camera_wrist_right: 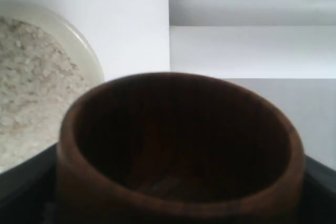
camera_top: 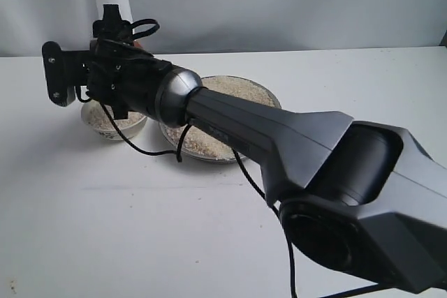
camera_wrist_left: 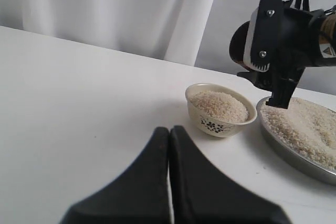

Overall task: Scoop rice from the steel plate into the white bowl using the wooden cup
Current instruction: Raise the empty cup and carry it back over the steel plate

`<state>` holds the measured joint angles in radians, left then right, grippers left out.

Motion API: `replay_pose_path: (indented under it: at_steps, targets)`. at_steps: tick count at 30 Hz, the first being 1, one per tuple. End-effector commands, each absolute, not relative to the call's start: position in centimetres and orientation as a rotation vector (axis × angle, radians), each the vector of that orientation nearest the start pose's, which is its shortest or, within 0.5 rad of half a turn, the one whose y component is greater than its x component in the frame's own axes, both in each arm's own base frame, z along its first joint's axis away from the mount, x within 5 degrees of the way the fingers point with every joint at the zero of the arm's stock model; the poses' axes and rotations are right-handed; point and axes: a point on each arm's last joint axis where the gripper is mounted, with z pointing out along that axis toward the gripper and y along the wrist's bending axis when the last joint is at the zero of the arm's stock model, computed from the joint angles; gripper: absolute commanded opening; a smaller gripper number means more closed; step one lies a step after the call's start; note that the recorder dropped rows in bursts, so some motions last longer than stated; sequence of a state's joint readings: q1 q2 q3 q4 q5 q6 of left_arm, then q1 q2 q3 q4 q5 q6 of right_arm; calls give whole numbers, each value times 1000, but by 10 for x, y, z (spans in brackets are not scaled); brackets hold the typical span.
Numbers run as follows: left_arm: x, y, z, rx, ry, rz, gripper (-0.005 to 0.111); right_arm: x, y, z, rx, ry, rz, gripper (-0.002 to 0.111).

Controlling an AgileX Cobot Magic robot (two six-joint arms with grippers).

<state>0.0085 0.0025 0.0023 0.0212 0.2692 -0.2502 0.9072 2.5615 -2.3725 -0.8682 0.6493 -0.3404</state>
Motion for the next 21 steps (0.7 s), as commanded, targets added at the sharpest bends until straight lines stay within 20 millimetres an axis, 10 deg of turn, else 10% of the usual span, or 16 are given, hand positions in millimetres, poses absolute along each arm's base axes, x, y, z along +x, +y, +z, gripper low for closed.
replay_pose_path:
  at_steps: [1,15,21]
  targets:
    - [55,1,189,-212,1739,-167,0,379,430,222,-1600,1434,-476,0]
    - [55,1,189,-212,1739,-167,0,363,388,294,-1608,1656,-447,0]
    - [55,1,189,-212,1739,-167,0,365,357,293,-1616,1798,-373,0]
